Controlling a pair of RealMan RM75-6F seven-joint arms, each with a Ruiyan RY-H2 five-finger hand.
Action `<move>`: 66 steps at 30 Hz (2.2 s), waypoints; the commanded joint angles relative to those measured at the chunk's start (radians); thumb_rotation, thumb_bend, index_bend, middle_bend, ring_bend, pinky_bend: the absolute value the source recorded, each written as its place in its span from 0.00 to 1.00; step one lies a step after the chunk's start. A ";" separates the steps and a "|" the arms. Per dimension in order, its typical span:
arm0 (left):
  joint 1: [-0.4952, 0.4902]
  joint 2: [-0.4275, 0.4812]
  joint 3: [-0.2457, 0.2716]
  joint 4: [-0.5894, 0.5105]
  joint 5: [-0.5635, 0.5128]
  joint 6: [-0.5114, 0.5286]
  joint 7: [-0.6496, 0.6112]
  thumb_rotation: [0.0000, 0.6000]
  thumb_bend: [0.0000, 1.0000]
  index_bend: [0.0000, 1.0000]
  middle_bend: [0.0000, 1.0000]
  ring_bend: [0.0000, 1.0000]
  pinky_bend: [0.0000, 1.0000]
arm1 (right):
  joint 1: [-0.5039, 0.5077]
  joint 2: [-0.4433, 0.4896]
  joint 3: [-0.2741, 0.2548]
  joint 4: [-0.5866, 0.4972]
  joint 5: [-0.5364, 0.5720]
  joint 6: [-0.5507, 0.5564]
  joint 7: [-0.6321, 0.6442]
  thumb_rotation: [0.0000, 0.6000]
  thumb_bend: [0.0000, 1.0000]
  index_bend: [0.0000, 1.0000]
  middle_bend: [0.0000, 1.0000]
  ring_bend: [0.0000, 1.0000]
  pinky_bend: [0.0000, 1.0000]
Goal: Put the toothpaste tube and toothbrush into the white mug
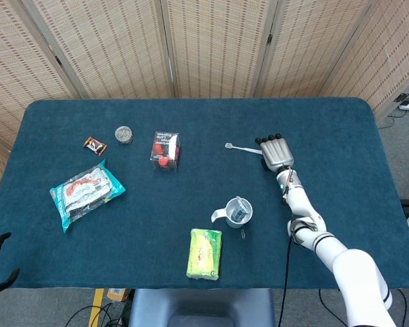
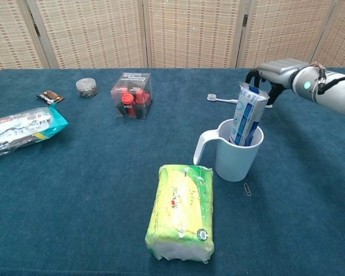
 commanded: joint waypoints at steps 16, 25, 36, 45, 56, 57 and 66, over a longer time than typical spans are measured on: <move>0.009 0.001 0.003 0.001 -0.010 0.000 -0.001 1.00 0.31 0.19 0.04 0.04 0.13 | 0.043 -0.127 -0.016 0.226 -0.037 -0.116 -0.100 1.00 0.42 0.23 0.26 0.17 0.16; 0.014 0.003 0.003 -0.002 -0.014 0.003 0.003 1.00 0.31 0.19 0.04 0.04 0.13 | 0.045 -0.139 -0.013 0.266 -0.059 -0.134 -0.075 1.00 0.42 0.23 0.26 0.16 0.16; 0.014 0.007 0.004 -0.009 -0.010 0.000 -0.007 1.00 0.31 0.19 0.04 0.04 0.13 | 0.040 -0.148 -0.006 0.287 -0.075 -0.161 -0.036 1.00 0.42 0.23 0.26 0.16 0.16; 0.017 0.003 0.005 -0.001 -0.012 -0.001 -0.013 1.00 0.31 0.19 0.04 0.04 0.13 | -0.008 -0.087 -0.060 0.185 -0.159 -0.097 0.099 1.00 0.43 0.23 0.30 0.16 0.16; 0.005 -0.005 0.004 -0.002 0.005 -0.008 -0.007 1.00 0.31 0.19 0.04 0.04 0.13 | -0.070 0.010 -0.145 0.029 -0.295 0.093 0.288 1.00 0.45 0.23 0.35 0.16 0.16; 0.005 -0.005 0.004 -0.004 0.007 -0.008 -0.007 1.00 0.31 0.19 0.04 0.04 0.13 | -0.067 0.007 -0.143 0.030 -0.295 0.095 0.289 1.00 0.45 0.23 0.35 0.16 0.16; 0.015 0.001 0.008 -0.006 0.000 0.001 -0.007 1.00 0.31 0.19 0.04 0.04 0.13 | -0.024 -0.064 -0.119 0.099 -0.278 0.056 0.250 1.00 0.45 0.23 0.29 0.16 0.16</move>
